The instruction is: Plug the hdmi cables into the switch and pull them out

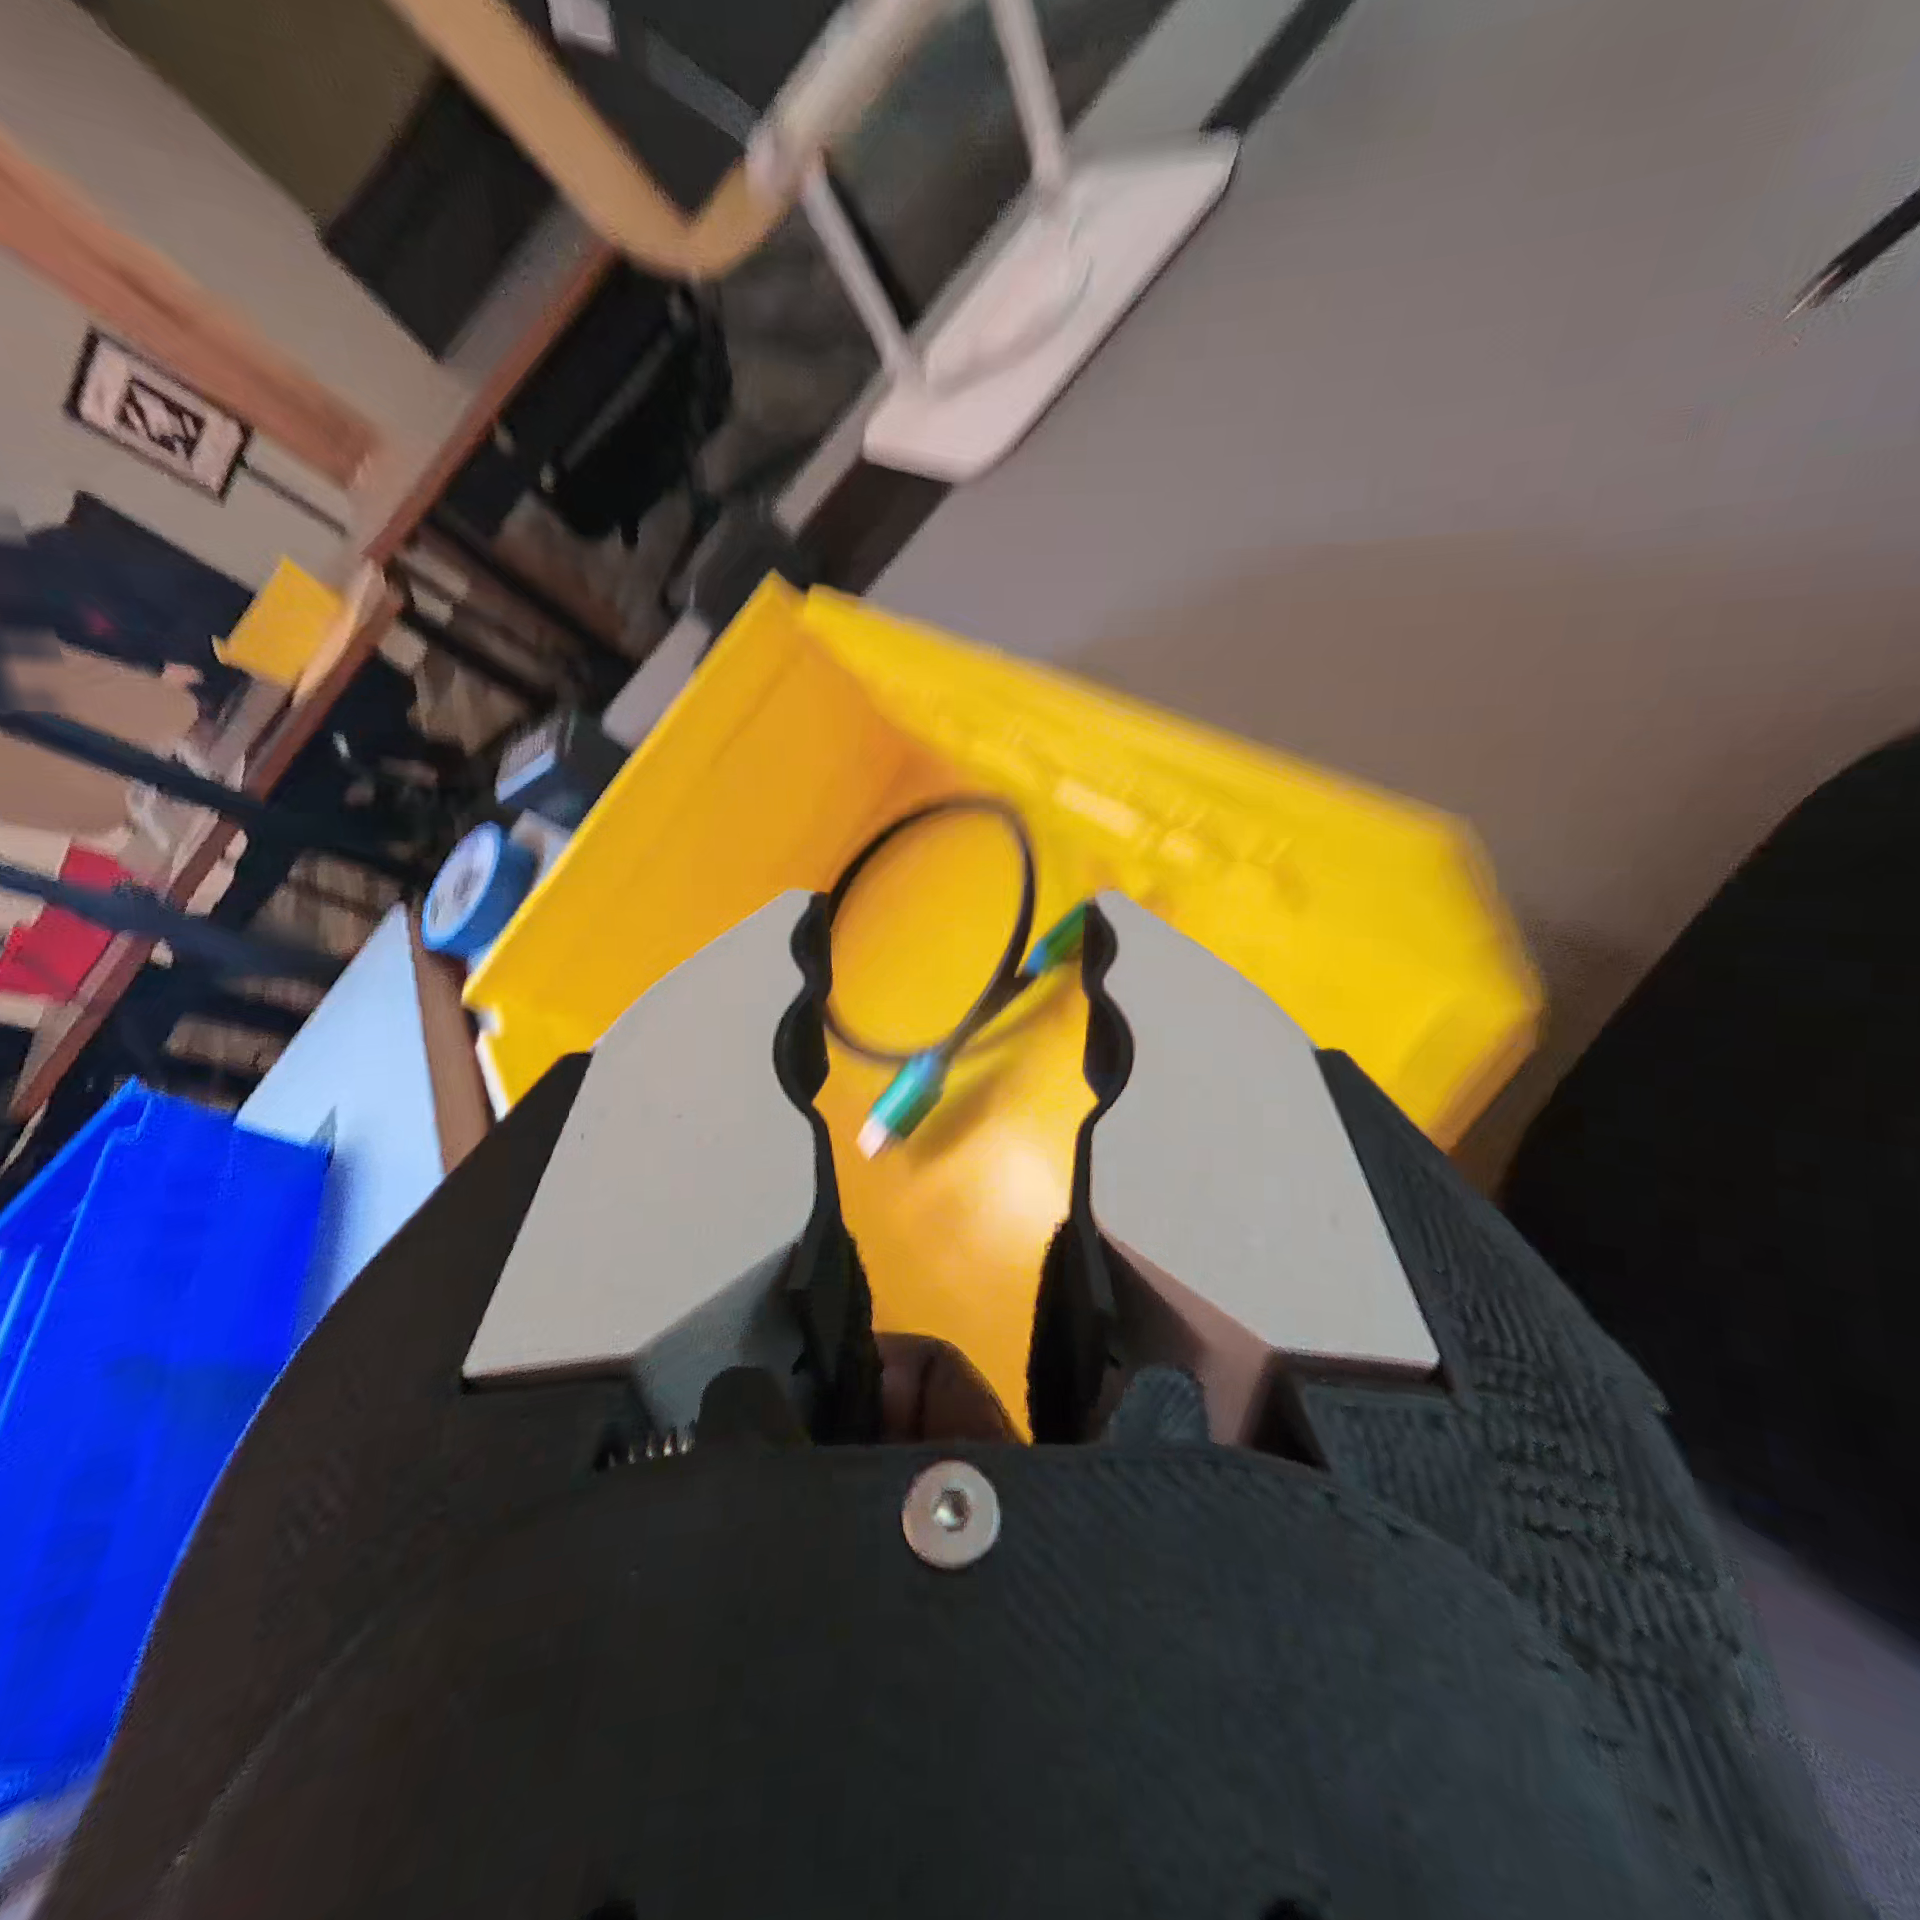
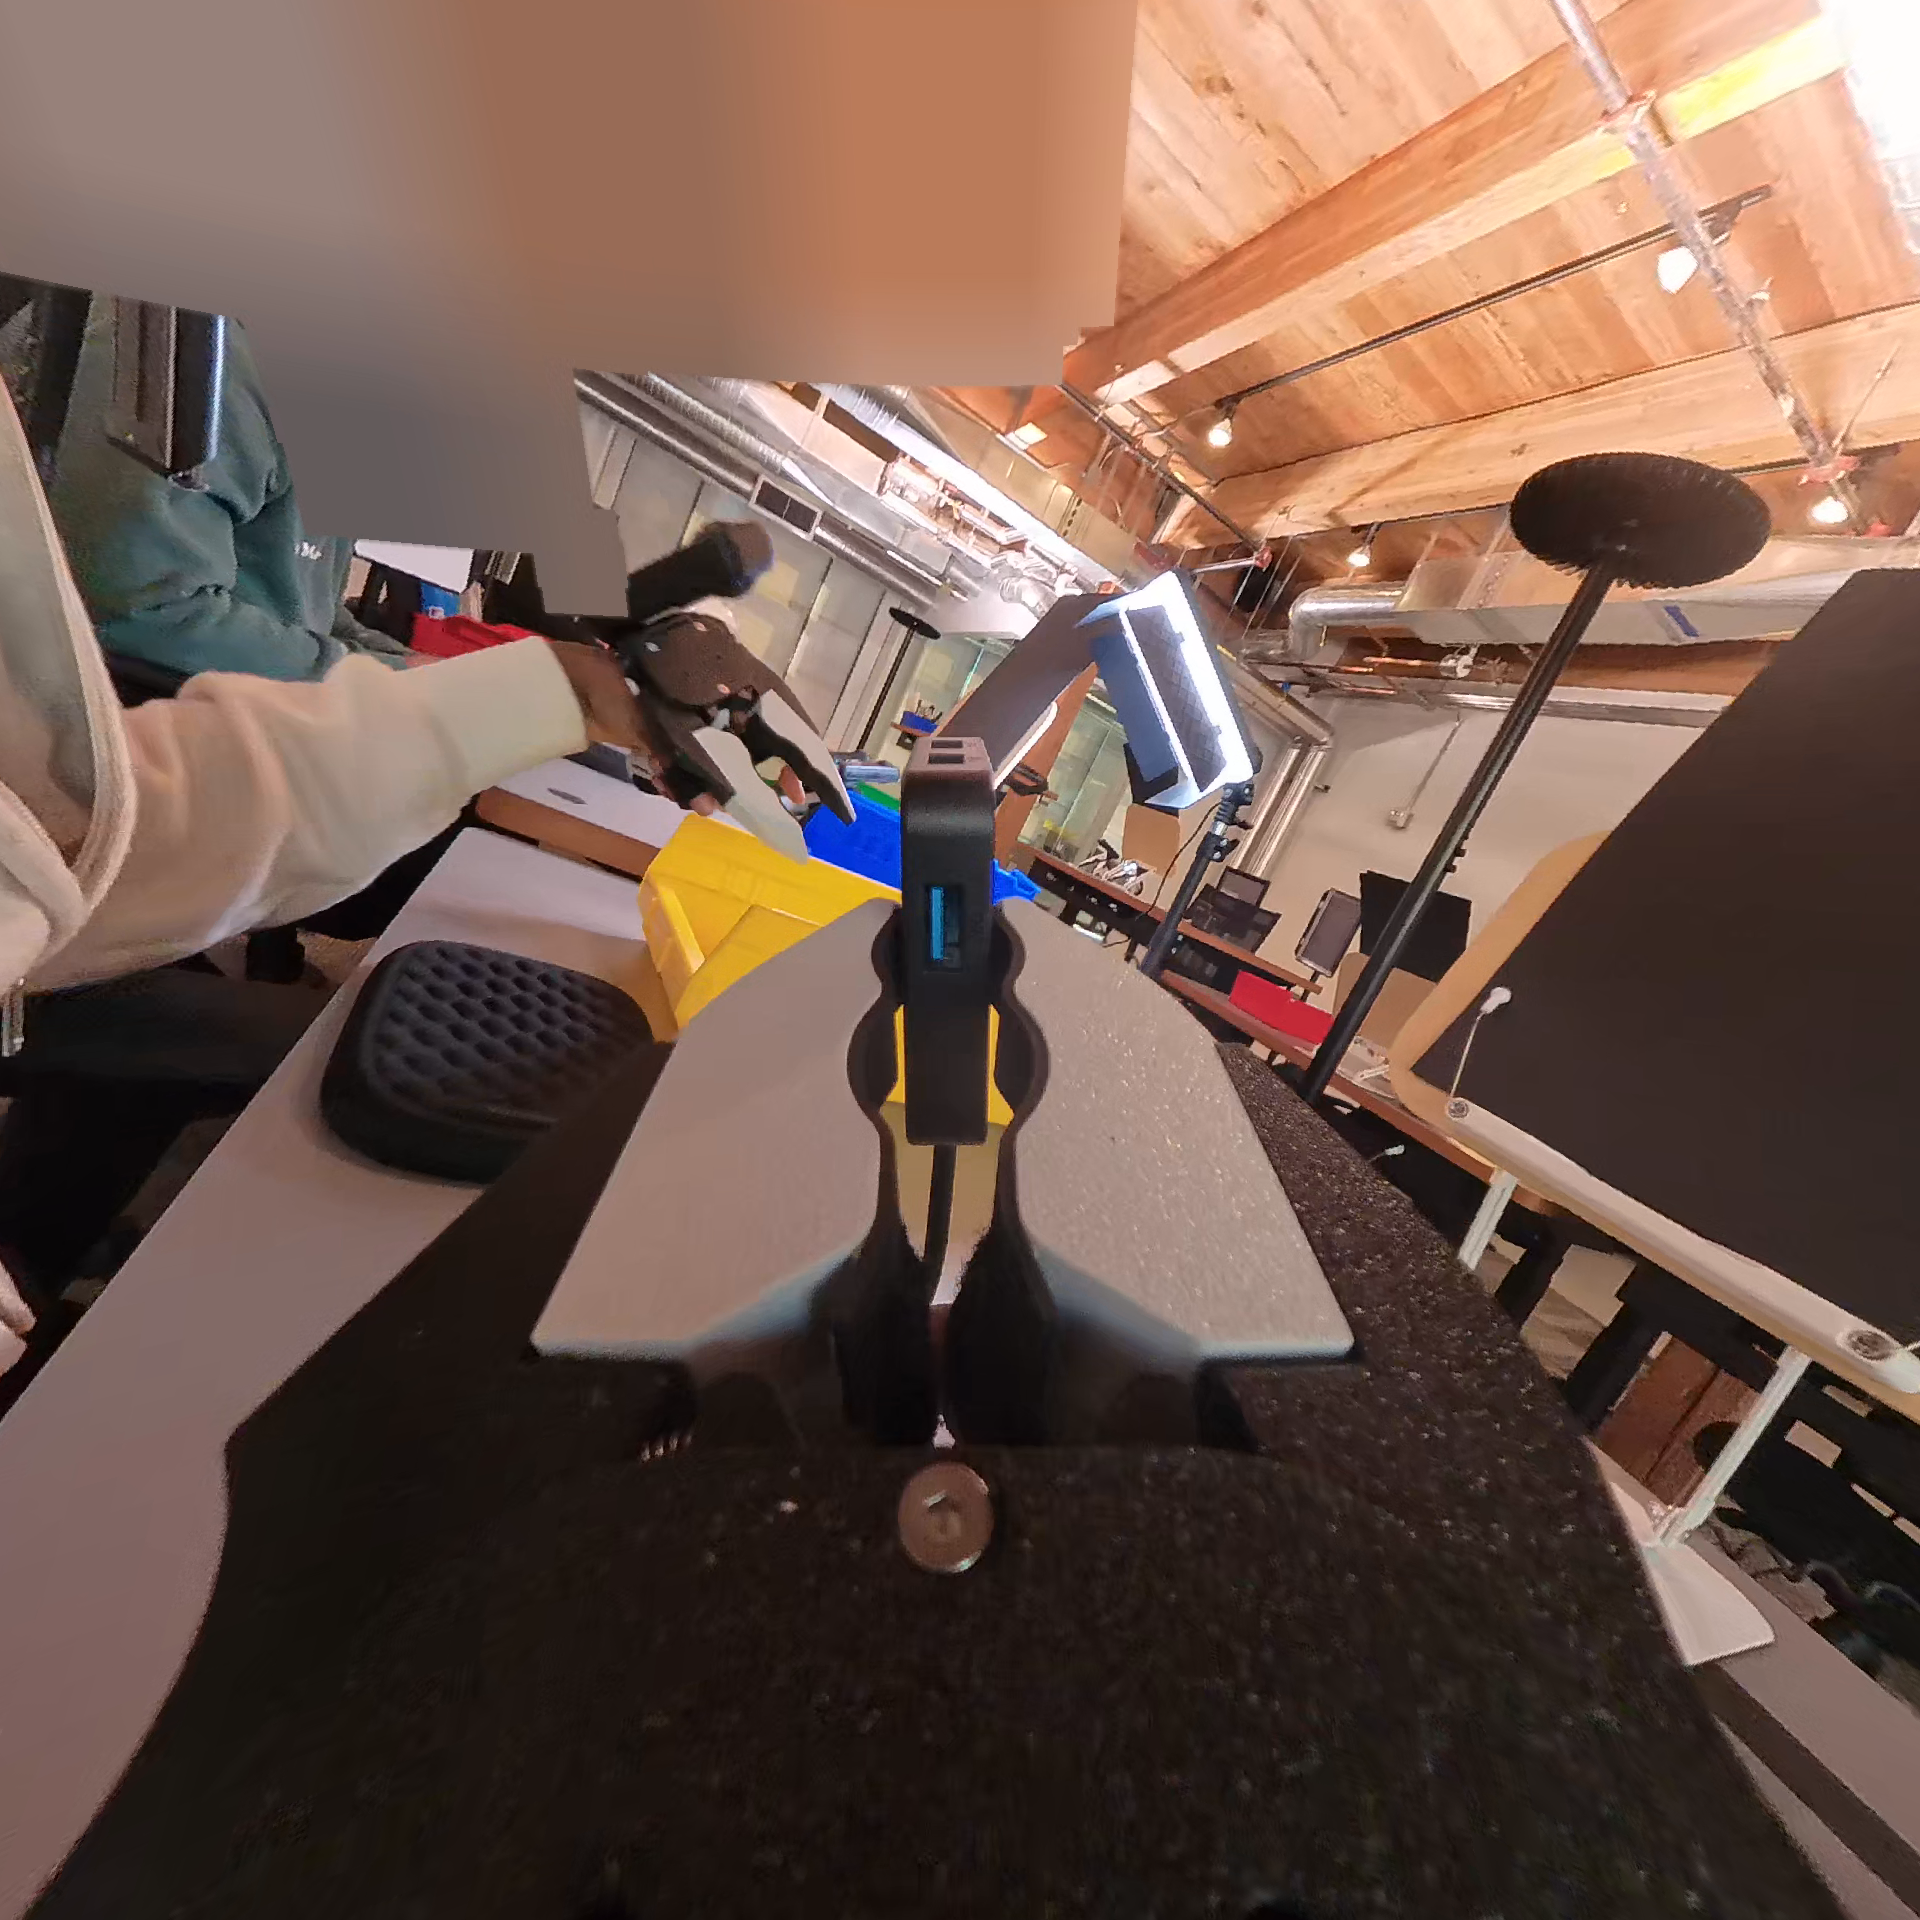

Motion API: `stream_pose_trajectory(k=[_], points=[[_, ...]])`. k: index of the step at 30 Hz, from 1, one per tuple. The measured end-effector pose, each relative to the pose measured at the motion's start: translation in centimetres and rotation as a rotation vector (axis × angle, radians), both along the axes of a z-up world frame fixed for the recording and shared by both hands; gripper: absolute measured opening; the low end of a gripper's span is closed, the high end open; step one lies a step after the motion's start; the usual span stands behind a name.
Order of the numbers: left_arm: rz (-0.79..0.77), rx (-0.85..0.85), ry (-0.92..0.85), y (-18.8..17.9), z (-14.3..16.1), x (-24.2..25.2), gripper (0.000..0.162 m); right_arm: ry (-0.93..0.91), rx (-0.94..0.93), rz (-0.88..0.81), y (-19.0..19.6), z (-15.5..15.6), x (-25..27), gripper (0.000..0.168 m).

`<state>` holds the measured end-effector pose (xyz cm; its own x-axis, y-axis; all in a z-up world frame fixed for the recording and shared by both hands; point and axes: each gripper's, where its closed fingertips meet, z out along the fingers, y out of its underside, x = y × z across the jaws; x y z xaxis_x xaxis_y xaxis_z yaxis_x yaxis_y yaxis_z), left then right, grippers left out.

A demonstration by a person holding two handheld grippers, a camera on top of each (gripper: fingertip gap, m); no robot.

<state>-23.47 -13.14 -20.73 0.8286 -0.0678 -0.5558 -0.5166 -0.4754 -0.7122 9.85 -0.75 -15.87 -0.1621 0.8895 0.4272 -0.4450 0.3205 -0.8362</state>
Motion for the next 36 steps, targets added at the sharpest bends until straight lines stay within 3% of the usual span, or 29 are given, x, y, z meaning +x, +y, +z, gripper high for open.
stream_pose_trajectory(k=[2, 6, 13, 17, 22, 25, 28, 32, 36], points=[[0.056, -0.133, 0.023, -0.7, -2.5, -3.1, 0.051, -0.016, 0.004, 0.000, -0.1, -0.3, -0.3, 0.014], [0.053, -0.346, -0.007, -0.4, -6.2, -4.6, 0.055, -0.022, -0.011, 0.000, 0.2, -0.4, -0.5, 0.014], [-0.178, -0.521, 0.159, 3.8, -8.6, -4.1, 0.053, -0.029, -0.024, 0.018, 0.2, -0.5, -0.5, 0.014], [-0.321, -0.663, 0.224, 5.4, -10.5, -3.5, 0.037, -0.042, -0.019, 0.019, 0.1, -0.7, -0.6, 0.014], [-0.381, -0.728, 0.158, 6.1, -12.7, -3.1, 0.031, -0.039, -0.036, 0.014, 0.4, -0.7, -0.6, 0.014], [-0.363, -0.709, 0.109, 6.3, -13.1, -3.3, 0.014, -0.039, -0.035, 0.012, 0.4, -0.7, -0.6, 0.014], [-0.262, -0.627, 0.127, 6.4, -12.4, -4.7, 0.013, -0.032, -0.037, 0.014, 0.4, -0.5, -0.5, 0.014], [-0.235, -0.158, -0.010, 6.6, -6.1, -2.5, 0.012, -0.023, -0.057, 0.028, 0.5, -0.3, -0.4, 0.014], [-0.190, 0.136, 0.119, 4.2, 0.5, 0.7, 0.012, -0.029, -0.050, 0.028, 0.4, -0.4, -0.5, 0.014]])
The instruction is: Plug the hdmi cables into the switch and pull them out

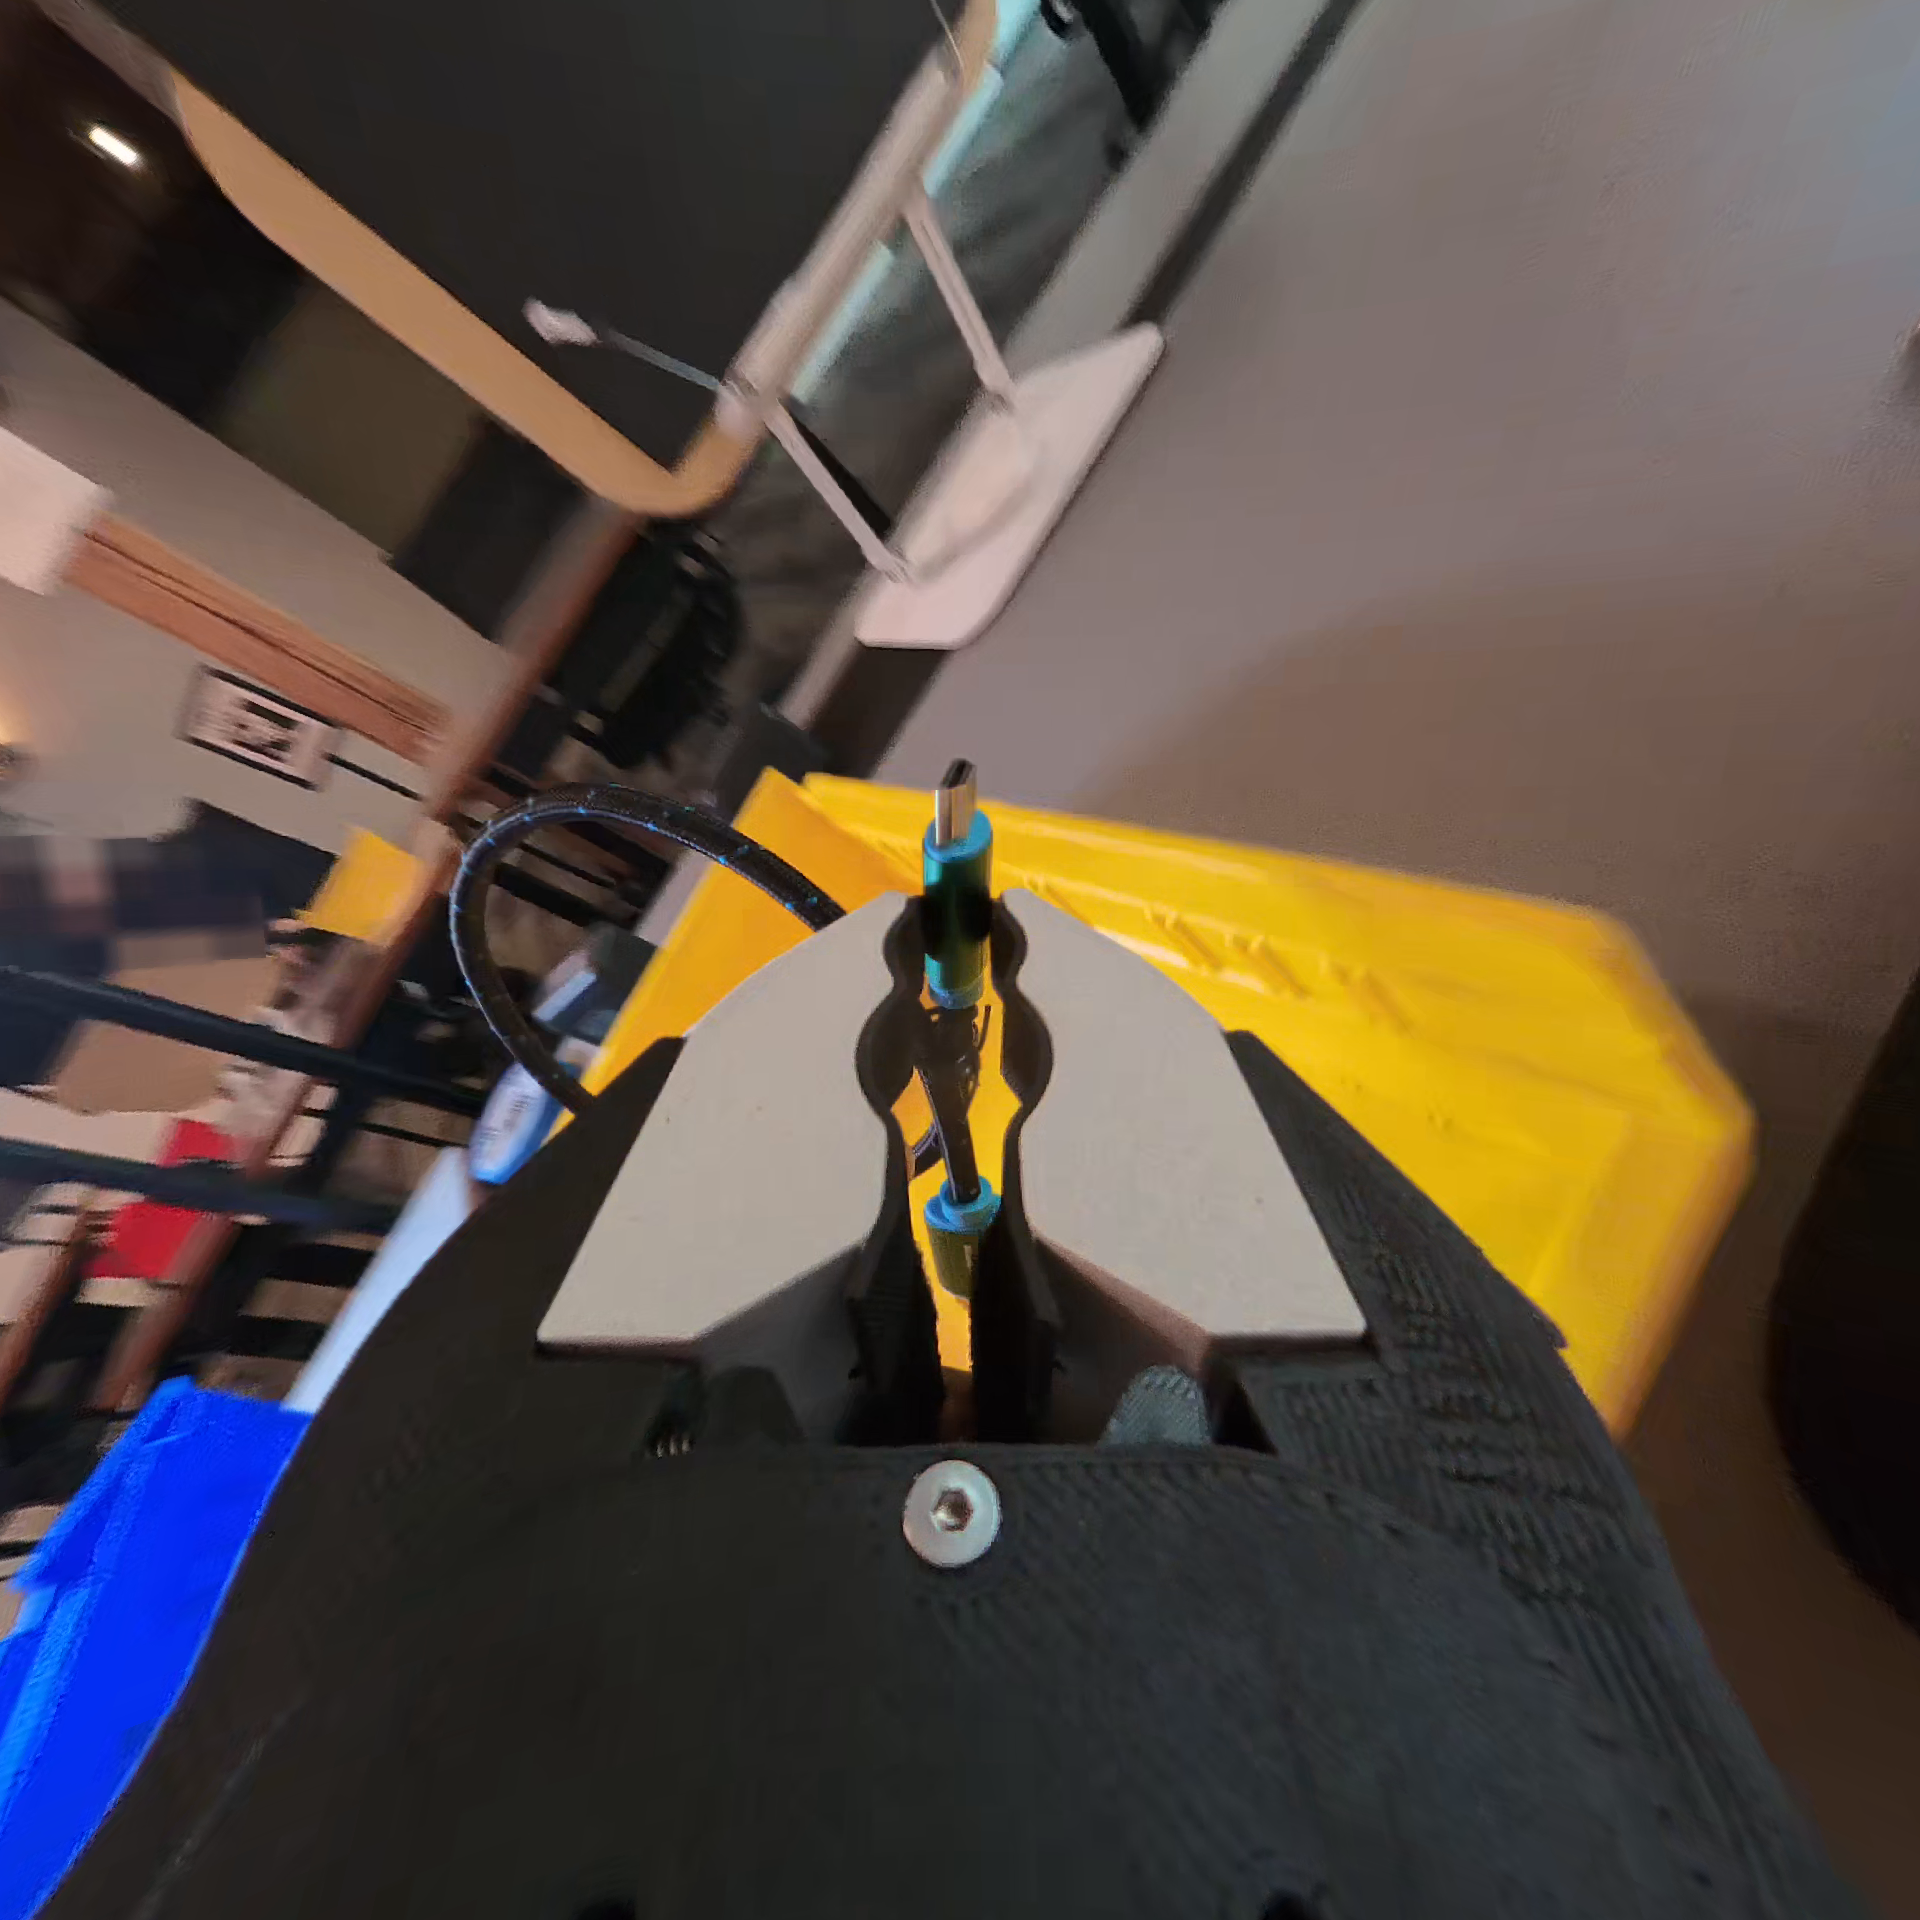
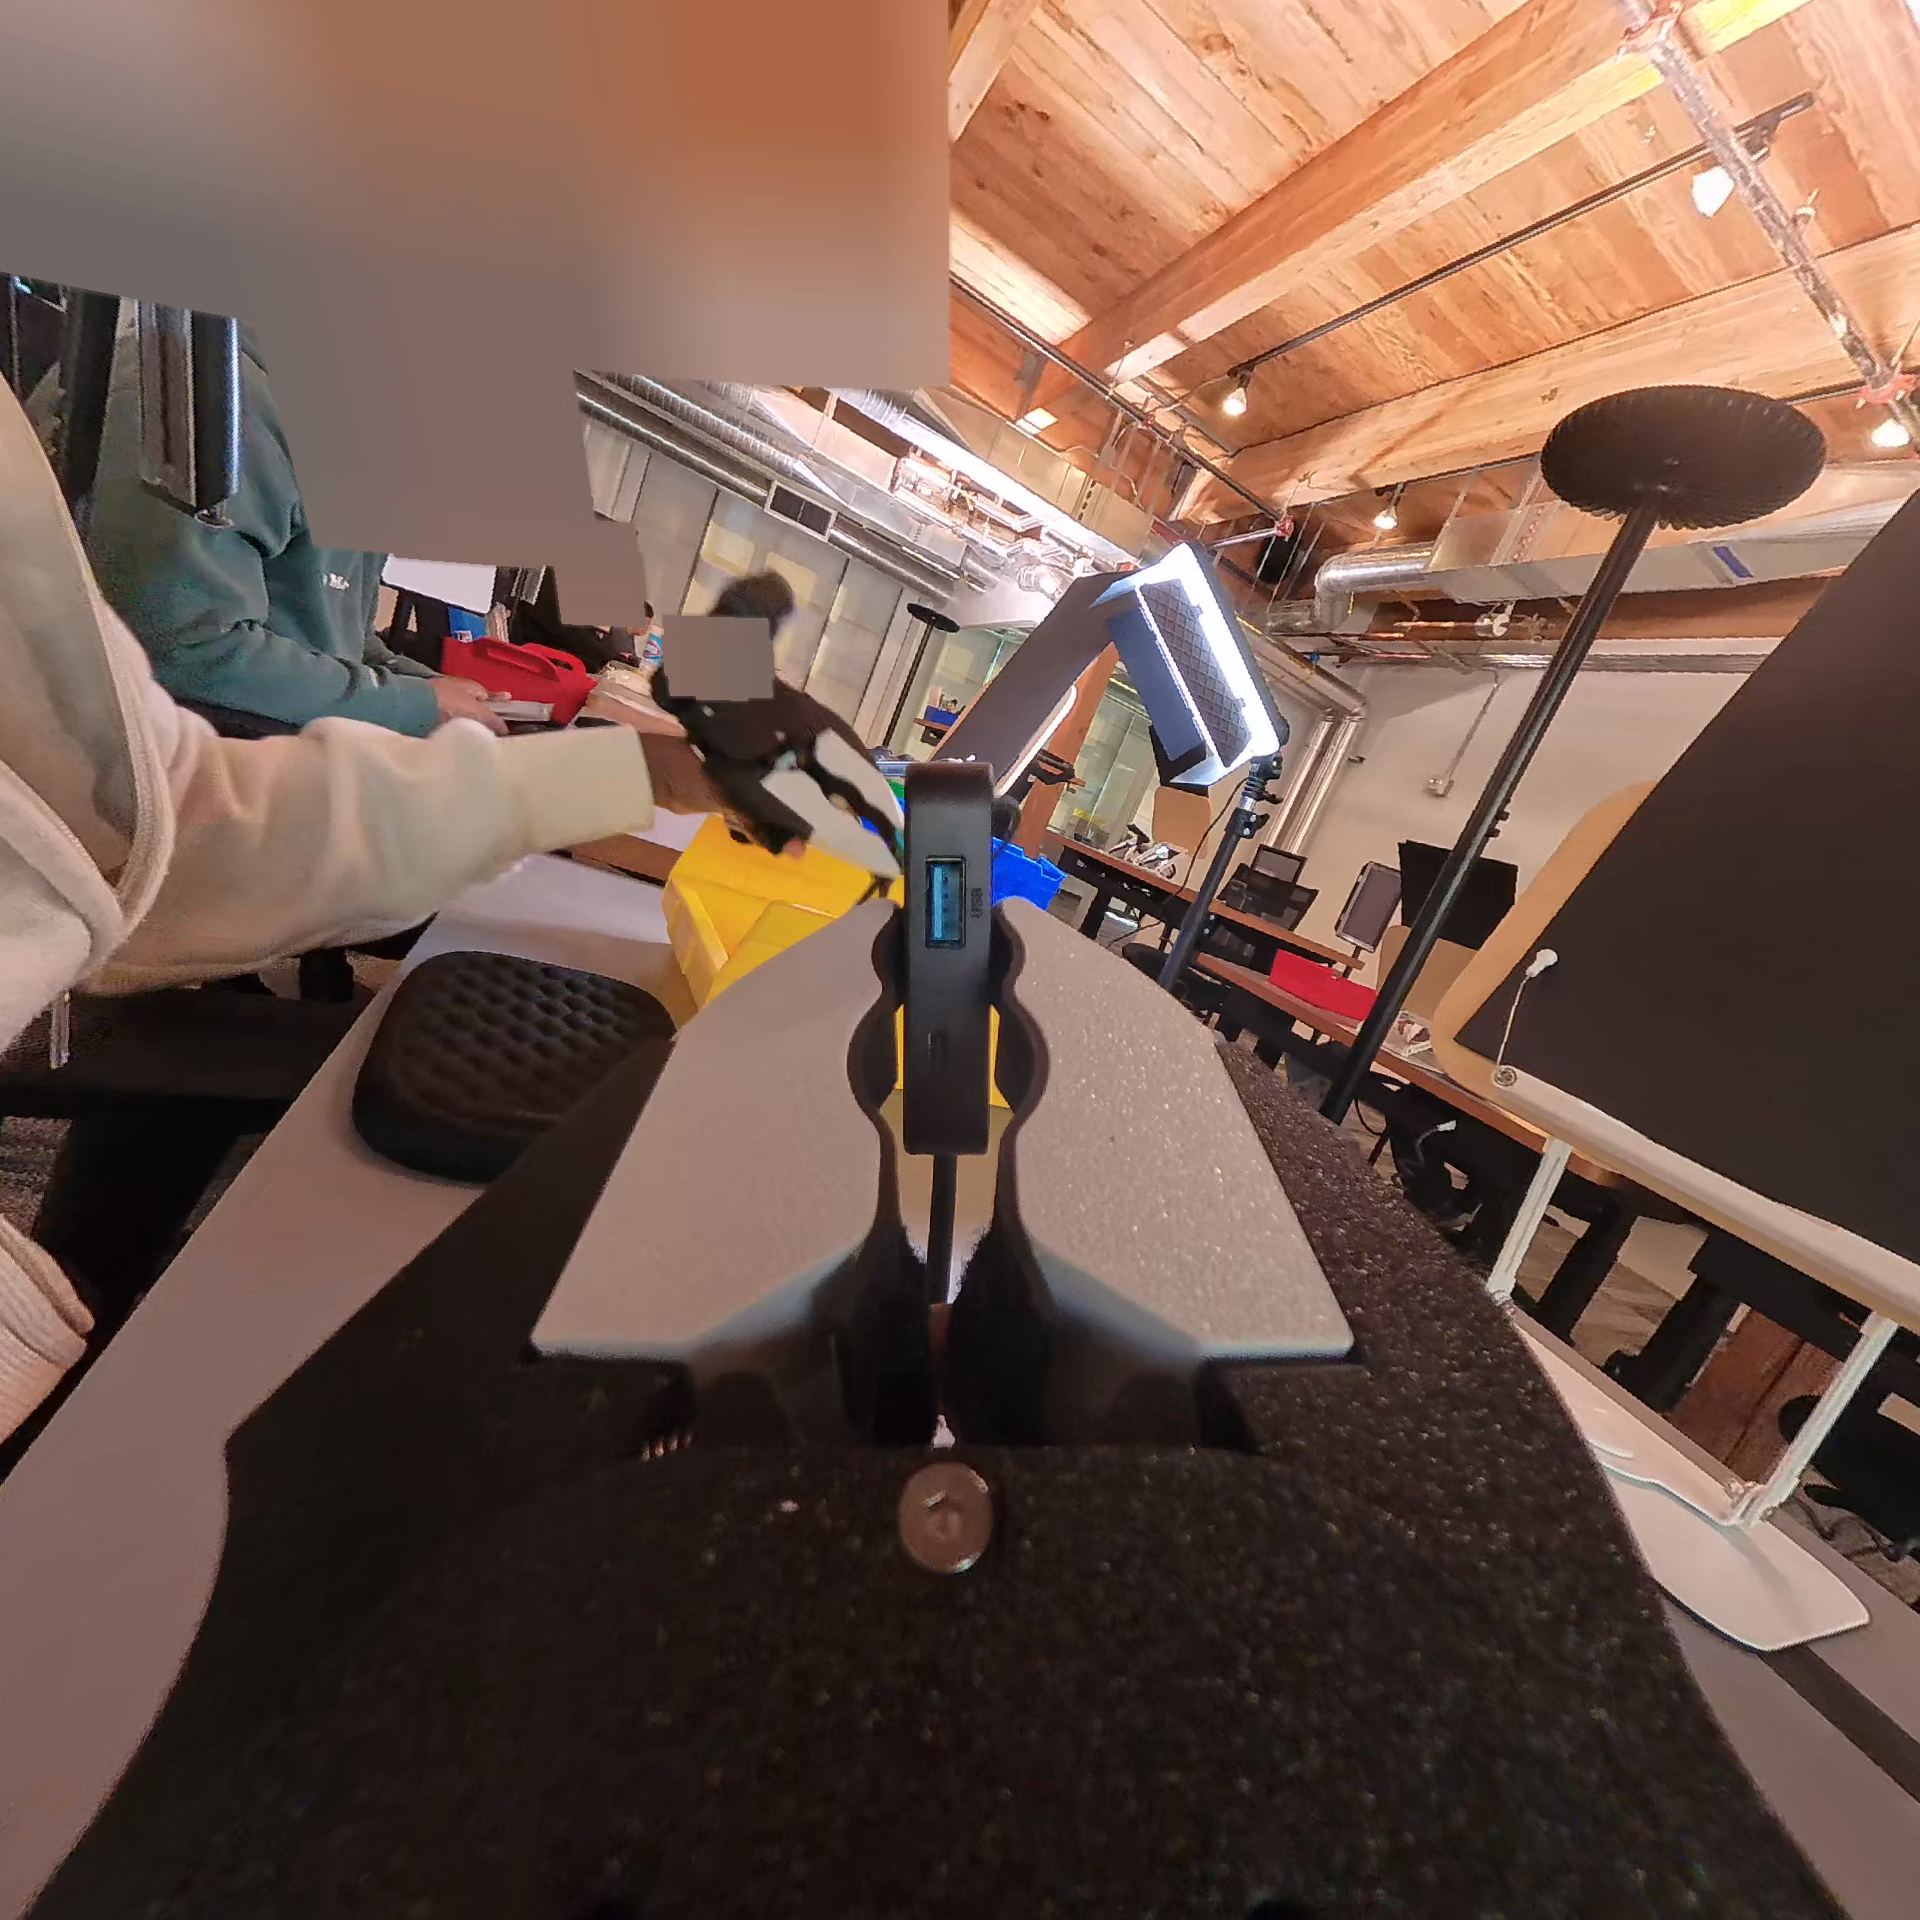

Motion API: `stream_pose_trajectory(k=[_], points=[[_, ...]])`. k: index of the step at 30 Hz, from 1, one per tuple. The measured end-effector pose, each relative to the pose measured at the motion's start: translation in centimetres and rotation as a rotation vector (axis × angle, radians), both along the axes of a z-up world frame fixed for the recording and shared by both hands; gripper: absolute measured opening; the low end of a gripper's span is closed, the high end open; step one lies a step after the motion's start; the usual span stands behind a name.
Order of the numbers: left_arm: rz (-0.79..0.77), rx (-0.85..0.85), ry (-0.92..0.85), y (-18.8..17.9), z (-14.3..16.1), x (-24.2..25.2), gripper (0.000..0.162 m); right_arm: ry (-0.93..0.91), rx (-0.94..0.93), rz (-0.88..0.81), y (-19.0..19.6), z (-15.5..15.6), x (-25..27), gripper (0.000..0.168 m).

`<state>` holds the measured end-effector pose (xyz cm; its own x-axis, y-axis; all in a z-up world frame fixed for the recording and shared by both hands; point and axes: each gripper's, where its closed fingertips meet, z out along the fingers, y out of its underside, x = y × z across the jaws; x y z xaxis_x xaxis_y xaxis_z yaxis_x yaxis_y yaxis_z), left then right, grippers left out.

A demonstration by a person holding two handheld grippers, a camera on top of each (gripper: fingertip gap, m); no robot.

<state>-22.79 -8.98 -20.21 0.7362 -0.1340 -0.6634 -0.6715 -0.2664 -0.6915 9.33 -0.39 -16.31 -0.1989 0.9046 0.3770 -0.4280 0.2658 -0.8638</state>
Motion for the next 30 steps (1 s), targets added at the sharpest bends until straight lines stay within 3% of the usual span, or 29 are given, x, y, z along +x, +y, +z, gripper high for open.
stream_pose_trajectory(k=[4, 9, 14, 18, 24, 28, 30], points=[[0.002, 0.080, 0.124, -2.0, 4.1, 6.1, 0.012, 0.003, -0.012, 0.016, -0.2, 0.1, 0.1, 0.014], [-0.055, -0.089, 0.293, -1.5, 3.7, 14.8, 0.012, 0.050, -0.037, 0.123, -1.3, 1.1, 1.0, 0.014], [-0.130, -0.118, 0.354, 0.3, 2.8, 21.3, 0.012, 0.163, -0.128, 0.253, -1.8, 3.0, 2.9, 0.014], [-0.274, -0.182, 0.193, 1.6, 1.4, 24.7, 0.012, 0.232, -0.173, 0.337, -1.8, 4.1, 4.4, 0.014], [-0.590, -0.473, -0.288, 0.9, 1.1, 27.9, 0.012, 0.185, -0.043, 0.288, -2.3, 3.9, 4.5, 0.014], [-0.538, -0.875, -0.185, 0.4, -4.1, 24.1, 0.012, 0.088, 0.176, 0.114, -2.2, 2.9, 3.6, 0.014], [-0.589, -1.015, -0.247, 0.1, -5.5, 24.3, 0.012, 0.052, 0.252, 0.065, -2.2, 2.7, 3.5, 0.014]])
